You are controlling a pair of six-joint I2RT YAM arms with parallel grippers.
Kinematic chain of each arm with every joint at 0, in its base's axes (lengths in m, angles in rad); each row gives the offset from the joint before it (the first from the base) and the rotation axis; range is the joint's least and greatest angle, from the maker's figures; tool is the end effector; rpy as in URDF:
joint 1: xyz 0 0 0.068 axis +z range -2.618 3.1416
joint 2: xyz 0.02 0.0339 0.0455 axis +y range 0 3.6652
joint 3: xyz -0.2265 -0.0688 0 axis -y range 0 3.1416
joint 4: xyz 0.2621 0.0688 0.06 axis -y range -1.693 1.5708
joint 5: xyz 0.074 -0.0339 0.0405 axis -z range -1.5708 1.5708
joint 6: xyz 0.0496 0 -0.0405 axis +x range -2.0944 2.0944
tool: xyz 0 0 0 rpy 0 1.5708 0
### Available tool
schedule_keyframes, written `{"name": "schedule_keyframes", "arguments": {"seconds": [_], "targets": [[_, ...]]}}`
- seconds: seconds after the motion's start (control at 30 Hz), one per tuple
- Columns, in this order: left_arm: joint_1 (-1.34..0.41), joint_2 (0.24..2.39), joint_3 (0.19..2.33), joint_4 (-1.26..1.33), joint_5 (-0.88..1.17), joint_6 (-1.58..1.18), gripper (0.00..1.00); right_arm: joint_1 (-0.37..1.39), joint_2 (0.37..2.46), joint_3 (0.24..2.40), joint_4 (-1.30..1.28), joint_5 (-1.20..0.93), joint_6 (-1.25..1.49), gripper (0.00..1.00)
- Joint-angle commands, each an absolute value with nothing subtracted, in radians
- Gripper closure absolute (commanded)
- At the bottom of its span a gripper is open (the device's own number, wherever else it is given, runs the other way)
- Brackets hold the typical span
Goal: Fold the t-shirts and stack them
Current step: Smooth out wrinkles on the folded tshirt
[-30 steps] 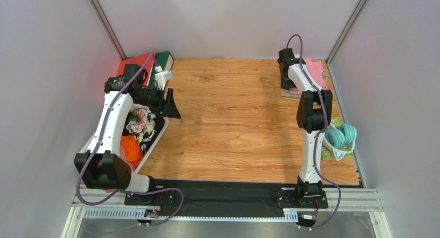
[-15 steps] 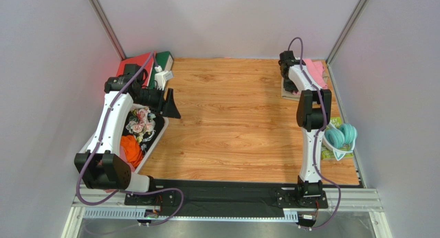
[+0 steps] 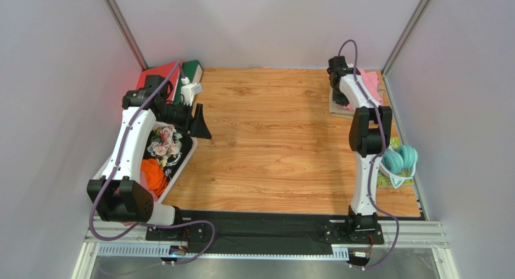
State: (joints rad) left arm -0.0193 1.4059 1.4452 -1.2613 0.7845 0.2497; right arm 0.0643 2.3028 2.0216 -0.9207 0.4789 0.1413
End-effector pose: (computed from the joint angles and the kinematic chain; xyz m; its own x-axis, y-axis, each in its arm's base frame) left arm 0.2789 -0.0404 0.3046 -0.8474 0.1913 -0.4952 0.4793 0.6767 -0.5589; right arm 0.4829 0.0082 0.1568 -0.9062 0.0669 -0.4175 0.2388 0.8959 -0.3747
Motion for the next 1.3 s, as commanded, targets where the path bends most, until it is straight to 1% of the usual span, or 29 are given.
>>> {"name": "schedule_keyframes", "arguments": {"seconds": [0.0, 0.23, 0.43, 0.47, 0.57, 0.6, 0.67, 0.7, 0.8, 0.83, 0.9, 0.93, 0.97, 1.0, 1.03, 1.07, 1.1, 1.27], "targets": [[-0.02, 1.371, 1.462, -1.261, 0.816, 0.268, 0.37, 0.109, 2.177, 2.026, -0.911, 0.482, 0.15, 1.0], [-0.02, 1.355, 1.466, -1.264, 0.813, 0.267, 0.37, 0.156, 2.198, 2.036, -0.949, 0.48, 0.147, 1.0], [-0.02, 1.35, 1.479, -1.269, 0.819, 0.262, 0.37, 0.161, 2.235, 2.033, -0.983, 0.477, 0.164, 1.0], [-0.021, 1.348, 1.479, -1.267, 0.819, 0.264, 0.37, 0.161, 2.238, 2.034, -0.985, 0.479, 0.164, 0.88], [-0.02, 1.348, 1.474, -1.267, 0.818, 0.265, 0.37, 0.147, 2.256, 2.063, -1.009, 0.486, 0.175, 0.4], [-0.02, 1.347, 1.476, -1.269, 0.815, 0.267, 0.37, 0.137, 2.258, 2.074, -1.028, 0.467, 0.186, 0.33], [-0.02, 1.345, 1.476, -1.269, 0.815, 0.268, 0.37, 0.091, 2.257, 2.115, -1.049, 0.388, 0.225, 0.16], [-0.02, 1.344, 1.479, -1.27, 0.815, 0.268, 0.37, 0.074, 2.255, 2.129, -1.063, 0.367, 0.235, 0.0], [-0.02, 1.345, 1.485, -1.272, 0.816, 0.27, 0.37, 0.012, 2.237, 2.192, -1.055, 0.255, 0.256, 0.0], [-0.02, 1.345, 1.485, -1.273, 0.815, 0.27, 0.37, 0.009, 2.234, 2.212, -1.048, 0.171, 0.262, 0.0], [-0.02, 1.353, 1.491, -1.276, 0.812, 0.276, 0.37, -0.072, 2.243, 2.276, -1.014, 0.028, 0.311, 0.0], [-0.02, 1.354, 1.494, -1.279, 0.81, 0.279, 0.37, -0.122, 2.258, 2.292, -0.993, -0.156, 0.34, 0.0], [-0.02, 1.358, 1.496, -1.281, 0.807, 0.281, 0.37, -0.149, 2.266, 2.299, -0.962, -0.248, 0.375, 0.0], [-0.02, 1.364, 1.494, -1.278, 0.802, 0.279, 0.37, -0.176, 2.273, 2.278, -0.852, -0.35, 0.487, 0.0], [-0.02, 1.367, 1.493, -1.276, 0.801, 0.284, 0.37, -0.219, 2.289, 2.249, -0.766, -0.575, 0.55, 0.0], [-0.02, 1.371, 1.49, -1.275, 0.798, 0.282, 0.37, -0.233, 2.301, 2.229, -0.68, -0.654, 0.631, 0.0], [-0.02, 1.38, 1.489, -1.27, 0.796, 0.282, 0.37, -0.242, 2.318, 2.224, -0.554, -0.71, 0.737, 0.0], [-0.02, 1.422, 1.493, -1.269, 0.782, 0.288, 0.37, -0.253, 2.534, 2.407, -0.494, -0.825, 0.868, 0.0]]}}
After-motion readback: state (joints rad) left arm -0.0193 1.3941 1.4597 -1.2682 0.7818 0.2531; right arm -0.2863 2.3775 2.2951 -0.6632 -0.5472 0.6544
